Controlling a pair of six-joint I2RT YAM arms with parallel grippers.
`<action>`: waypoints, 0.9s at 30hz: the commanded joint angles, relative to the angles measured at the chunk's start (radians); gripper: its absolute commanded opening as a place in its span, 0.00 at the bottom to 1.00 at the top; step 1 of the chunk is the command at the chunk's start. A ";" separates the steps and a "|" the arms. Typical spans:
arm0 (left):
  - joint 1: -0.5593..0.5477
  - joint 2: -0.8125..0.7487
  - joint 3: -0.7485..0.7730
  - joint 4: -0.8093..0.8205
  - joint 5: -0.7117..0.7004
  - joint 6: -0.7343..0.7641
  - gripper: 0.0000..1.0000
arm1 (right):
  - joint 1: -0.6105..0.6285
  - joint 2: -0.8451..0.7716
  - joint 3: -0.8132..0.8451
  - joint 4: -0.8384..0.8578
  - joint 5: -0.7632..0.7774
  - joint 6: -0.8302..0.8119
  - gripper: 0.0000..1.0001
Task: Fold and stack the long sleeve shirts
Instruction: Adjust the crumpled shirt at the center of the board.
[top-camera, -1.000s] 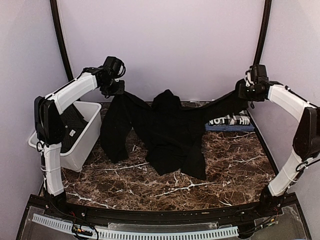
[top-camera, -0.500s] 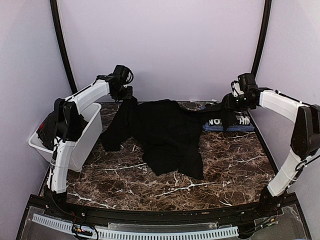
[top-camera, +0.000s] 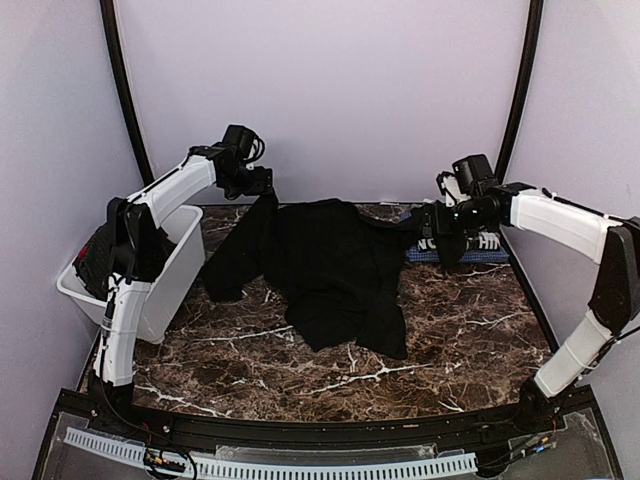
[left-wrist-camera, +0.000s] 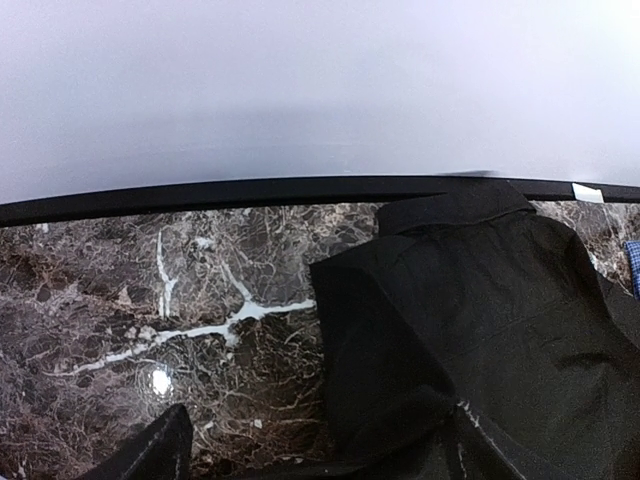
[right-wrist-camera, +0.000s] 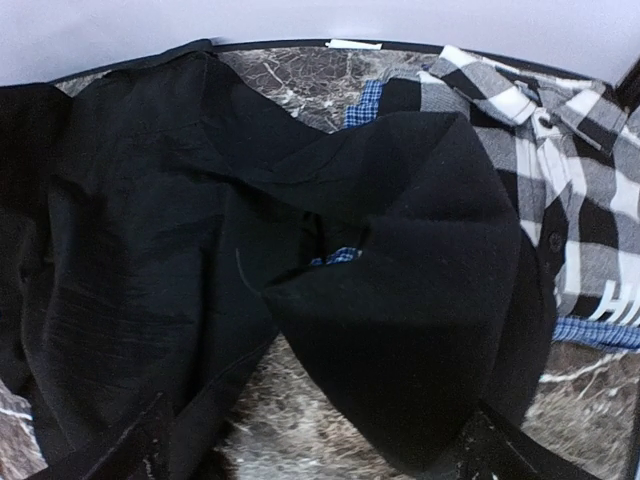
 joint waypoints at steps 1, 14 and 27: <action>-0.020 -0.139 -0.032 -0.040 0.042 -0.009 0.89 | 0.062 -0.060 -0.051 0.006 0.029 0.031 0.99; -0.061 -0.308 -0.259 0.002 -0.009 -0.026 0.99 | 0.168 -0.193 -0.243 0.074 -0.027 0.124 0.99; -0.047 -0.365 -0.557 0.064 0.033 -0.064 0.93 | 0.279 -0.292 -0.381 0.109 -0.020 0.189 0.99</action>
